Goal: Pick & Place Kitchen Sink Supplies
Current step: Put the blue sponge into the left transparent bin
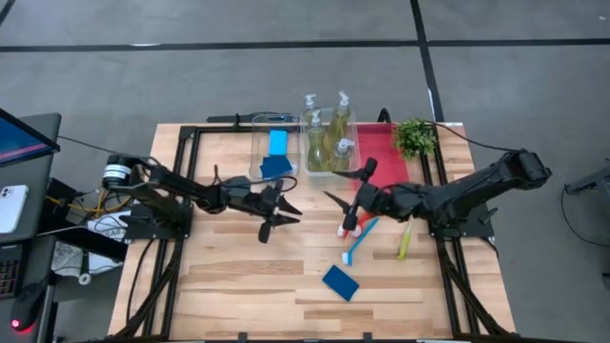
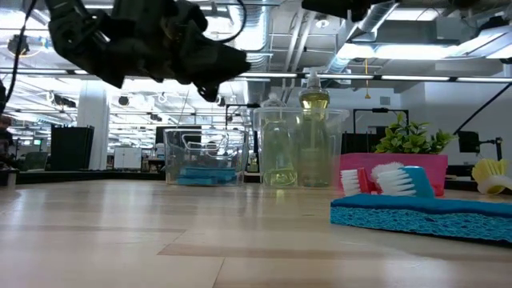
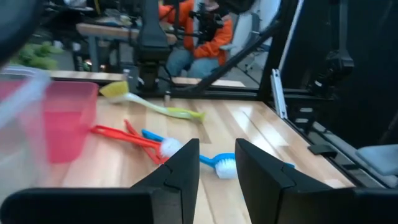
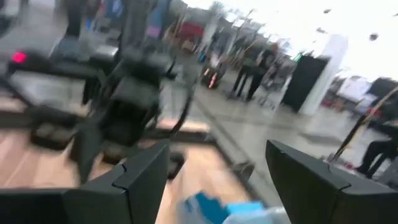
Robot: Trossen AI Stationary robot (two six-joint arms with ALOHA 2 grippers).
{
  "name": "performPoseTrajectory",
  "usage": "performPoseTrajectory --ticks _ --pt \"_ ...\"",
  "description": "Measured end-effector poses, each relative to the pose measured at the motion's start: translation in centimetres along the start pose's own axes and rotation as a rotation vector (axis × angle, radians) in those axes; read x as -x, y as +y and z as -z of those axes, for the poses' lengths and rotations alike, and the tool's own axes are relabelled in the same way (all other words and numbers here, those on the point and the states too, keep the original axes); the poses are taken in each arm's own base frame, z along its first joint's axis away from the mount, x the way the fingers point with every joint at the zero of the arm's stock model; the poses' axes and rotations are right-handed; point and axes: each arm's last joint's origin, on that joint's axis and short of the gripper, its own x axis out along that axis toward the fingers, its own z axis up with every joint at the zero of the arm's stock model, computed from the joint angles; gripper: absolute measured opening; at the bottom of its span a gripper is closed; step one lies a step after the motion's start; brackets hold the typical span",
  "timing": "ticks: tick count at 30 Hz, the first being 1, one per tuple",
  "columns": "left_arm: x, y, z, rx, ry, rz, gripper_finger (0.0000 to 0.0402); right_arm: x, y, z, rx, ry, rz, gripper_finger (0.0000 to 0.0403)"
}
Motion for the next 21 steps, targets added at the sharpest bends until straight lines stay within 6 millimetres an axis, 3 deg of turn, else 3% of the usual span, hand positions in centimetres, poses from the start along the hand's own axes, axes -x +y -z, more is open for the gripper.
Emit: performPoseTrajectory --ticks 5,13,21 --pt "1.7 -0.3 -0.6 -0.007 -0.034 -0.027 0.0104 0.0 1.3 -0.5 0.003 0.123 -0.083 0.026" --pt "3.6 -0.8 -1.3 -0.017 -0.076 -0.027 0.0104 -0.4 3.9 -0.5 0.066 0.152 -0.164 0.026" --pt "5.0 -1.1 -0.5 -0.004 -0.022 -0.029 0.0104 -0.1 6.4 -0.5 0.116 0.187 -0.247 0.026"
